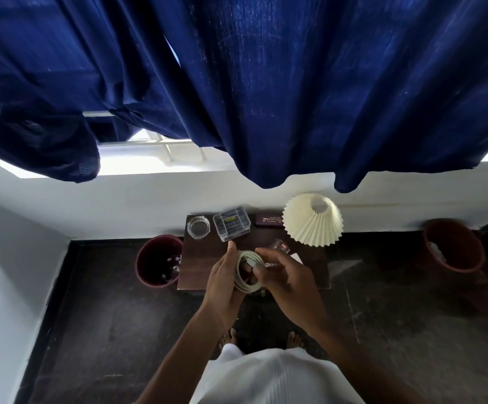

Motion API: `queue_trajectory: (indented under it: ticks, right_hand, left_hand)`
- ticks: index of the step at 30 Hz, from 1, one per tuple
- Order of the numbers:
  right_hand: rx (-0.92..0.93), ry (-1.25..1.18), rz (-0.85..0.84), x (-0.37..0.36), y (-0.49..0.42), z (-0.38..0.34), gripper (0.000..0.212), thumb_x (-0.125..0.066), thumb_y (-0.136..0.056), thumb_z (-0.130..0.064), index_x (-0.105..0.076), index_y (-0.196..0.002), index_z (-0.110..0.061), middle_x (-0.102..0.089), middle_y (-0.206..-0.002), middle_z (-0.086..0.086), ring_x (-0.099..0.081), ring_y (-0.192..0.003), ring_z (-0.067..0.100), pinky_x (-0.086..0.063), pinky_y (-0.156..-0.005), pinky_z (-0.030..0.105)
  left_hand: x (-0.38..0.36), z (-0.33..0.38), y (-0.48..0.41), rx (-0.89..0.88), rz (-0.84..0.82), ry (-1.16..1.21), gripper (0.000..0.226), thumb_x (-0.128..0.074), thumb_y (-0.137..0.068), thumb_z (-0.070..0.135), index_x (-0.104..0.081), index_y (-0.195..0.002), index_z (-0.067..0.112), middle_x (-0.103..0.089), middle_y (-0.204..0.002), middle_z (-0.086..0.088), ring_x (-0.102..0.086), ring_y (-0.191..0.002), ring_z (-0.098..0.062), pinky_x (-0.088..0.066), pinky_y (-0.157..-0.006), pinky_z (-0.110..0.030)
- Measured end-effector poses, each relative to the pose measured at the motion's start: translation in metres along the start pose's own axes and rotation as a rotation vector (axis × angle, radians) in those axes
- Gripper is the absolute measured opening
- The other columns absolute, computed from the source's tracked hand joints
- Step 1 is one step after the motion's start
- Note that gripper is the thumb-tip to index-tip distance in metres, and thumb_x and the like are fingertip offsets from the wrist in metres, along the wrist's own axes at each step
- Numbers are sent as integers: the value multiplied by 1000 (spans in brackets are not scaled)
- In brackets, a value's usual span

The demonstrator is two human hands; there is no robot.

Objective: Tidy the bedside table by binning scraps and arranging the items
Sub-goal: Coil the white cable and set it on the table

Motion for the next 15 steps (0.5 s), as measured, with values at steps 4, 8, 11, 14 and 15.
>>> queue_trajectory:
  ticks: [4,8,11,14,15]
  right_hand:
    - [-84,-87,29,-1,-1,11,31,-67,-92,-34,-66,-122,-25,-74,-109,-11,-69,-103,5,-60,-87,35]
    - [-202,-206,64,0,-3,23,29,-67,-91,-38,-67,-119,-32,-73,-111,-9,-69,-106,11,-60,-88,43]
    - [-236,-261,90,0,-3,23,25,-67,-92,-30,-69,-117,-27,-75,-109,-9,-71,-103,11,-61,-87,40]
    - [-248,-299,109,0,-2,20,20,-67,-92,-25,-70,-112,-28,-75,-103,-12,-72,-100,11,-63,-80,35]
    - [-246,-296,116,0,-1,20,21,-67,-92,-24,-70,-113,-26,-75,-103,-12,-72,-101,12,-63,-80,36]
  left_hand:
    - [2,-5,-2,22,5,59,50,-44,-105,37,-68,-112,-5,-73,-101,-22,-71,-86,-26,-56,-78,-40]
    - [4,-5,-3,14,-84,107,43,-44,-100,22,-63,-127,-5,-63,-124,-33,-62,-106,-36,-49,-95,-49]
    - [5,-6,-3,-6,-147,82,38,-46,-100,21,-67,-126,3,-65,-130,-27,-63,-111,-34,-42,-108,-56]
    - [7,-6,-3,-38,-193,74,35,-50,-101,22,-66,-128,5,-66,-129,-23,-63,-111,-32,-39,-111,-57]
    - [8,-6,-3,-43,-199,83,35,-52,-101,21,-66,-128,4,-66,-129,-23,-63,-111,-31,-38,-112,-57]
Point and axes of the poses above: each hand's wrist, its own y-axis away from the middle knuckle, its own x-axis out of the back of the hand, z = x × y, the point moved 7 cm from there along -y, towards the middle knuckle
